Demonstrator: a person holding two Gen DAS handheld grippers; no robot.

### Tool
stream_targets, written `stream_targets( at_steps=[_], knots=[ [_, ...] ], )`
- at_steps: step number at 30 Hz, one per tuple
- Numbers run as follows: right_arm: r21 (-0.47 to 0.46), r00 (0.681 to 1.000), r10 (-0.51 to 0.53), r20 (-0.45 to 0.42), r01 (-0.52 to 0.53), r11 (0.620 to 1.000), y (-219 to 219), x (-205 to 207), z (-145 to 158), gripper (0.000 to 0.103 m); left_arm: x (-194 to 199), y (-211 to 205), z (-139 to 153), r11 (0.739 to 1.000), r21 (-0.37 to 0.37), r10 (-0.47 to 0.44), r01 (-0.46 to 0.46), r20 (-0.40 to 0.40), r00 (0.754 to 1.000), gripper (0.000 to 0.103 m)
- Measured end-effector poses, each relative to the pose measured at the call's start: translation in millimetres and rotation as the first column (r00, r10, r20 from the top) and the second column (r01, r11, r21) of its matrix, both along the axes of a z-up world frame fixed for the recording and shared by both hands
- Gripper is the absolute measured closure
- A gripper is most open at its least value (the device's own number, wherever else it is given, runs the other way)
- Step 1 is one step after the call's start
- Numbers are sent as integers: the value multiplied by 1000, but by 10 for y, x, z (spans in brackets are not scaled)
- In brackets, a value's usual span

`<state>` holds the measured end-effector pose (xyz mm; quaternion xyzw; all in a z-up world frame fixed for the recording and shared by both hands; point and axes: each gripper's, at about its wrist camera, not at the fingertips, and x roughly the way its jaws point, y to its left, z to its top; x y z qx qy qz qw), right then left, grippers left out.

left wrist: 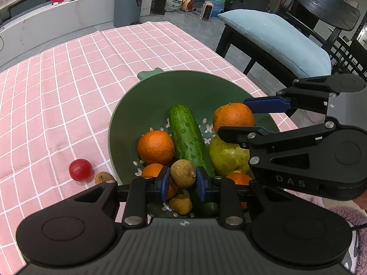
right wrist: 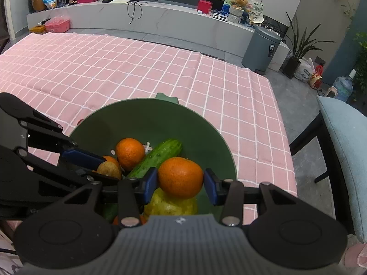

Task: Organize fruits
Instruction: 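Carry both fruits over the colander and open both tools to drop them, then withdraw both tools and move them toward the red fruit and small yellow fruit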

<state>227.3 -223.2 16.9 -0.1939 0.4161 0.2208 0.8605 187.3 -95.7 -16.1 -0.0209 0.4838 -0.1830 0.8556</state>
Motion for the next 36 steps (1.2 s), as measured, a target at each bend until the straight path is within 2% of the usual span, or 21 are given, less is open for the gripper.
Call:
stream_targets(
  at_steps=[3, 5, 7, 19, 25, 36],
  knots=[
    [-7, 1000, 5, 0, -5, 1000, 9, -18, 9, 61, -32, 27, 17, 1000, -17, -7, 7, 4, 1000, 67],
    [-12, 1000, 8, 2, -8, 1000, 12, -32, 9, 61, -54, 54, 42, 1000, -27, -8, 8, 9, 1000, 59],
    [-17, 1000, 11, 4, -11, 1000, 20, -49, 10, 61, -81, 90, 68, 999, -35, -5, 5, 12, 1000, 56],
    [-6, 1000, -17, -3, 17, 1000, -20, -83, 32, 61, -264, 479, 310, 992, -119, 59, -50, 67, 996, 56],
    [15, 999, -36, -12, 36, 999, 75, 107, 14, 62, -247, 641, 359, 986, -109, 133, -124, 74, 988, 56],
    [-51, 998, -65, -8, 64, 997, 222, 244, -98, 63, -258, 819, 280, 979, -73, 195, -192, 40, 980, 56]
  ],
)
